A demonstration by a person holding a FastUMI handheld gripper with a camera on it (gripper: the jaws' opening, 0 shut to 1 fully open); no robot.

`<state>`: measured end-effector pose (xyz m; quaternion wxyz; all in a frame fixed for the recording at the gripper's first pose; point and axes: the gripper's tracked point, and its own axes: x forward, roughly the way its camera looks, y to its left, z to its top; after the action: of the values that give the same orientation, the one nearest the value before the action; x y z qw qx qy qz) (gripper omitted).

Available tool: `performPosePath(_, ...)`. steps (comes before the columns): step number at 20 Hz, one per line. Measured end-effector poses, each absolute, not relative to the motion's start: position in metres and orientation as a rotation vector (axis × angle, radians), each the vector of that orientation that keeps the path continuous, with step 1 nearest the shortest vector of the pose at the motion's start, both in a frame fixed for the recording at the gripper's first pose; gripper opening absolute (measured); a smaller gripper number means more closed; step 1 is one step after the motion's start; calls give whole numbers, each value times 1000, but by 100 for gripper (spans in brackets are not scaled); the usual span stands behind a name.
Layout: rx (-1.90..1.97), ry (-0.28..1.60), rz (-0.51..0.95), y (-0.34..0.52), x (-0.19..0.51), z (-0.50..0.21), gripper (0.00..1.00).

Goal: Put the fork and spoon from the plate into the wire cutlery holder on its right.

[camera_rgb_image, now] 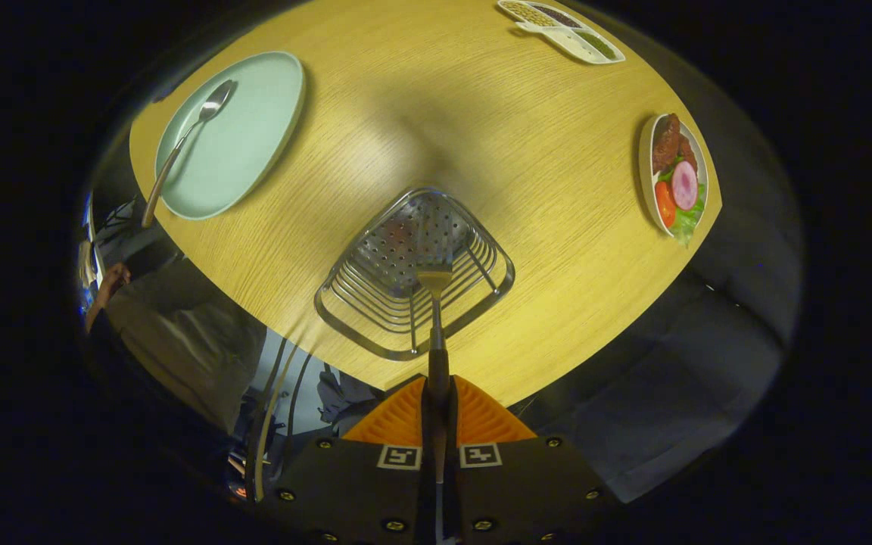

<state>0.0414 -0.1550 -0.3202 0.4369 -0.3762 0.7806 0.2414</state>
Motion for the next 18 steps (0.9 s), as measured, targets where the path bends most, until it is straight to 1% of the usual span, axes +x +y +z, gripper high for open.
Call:
performPosePath(2, -947, 1975, 599, -152, 44, -321, 4)
performPosePath(4, -964, 1991, 589, -153, 47, -323, 9)
performPosePath(6, -971, 1976, 584, -153, 53, -322, 10)
performPosePath(8, -984, 1941, 575, -154, 62, -316, 13)
performPosePath(9, -978, 1934, 577, -154, 62, -315, 33)
performPosePath(10, -965, 1927, 576, -154, 62, -310, 38)
performPosePath(13, -895, 1878, 568, -151, 63, -300, 39)
performPosePath(18, -666, 1789, 544, -136, 60, -274, 39)
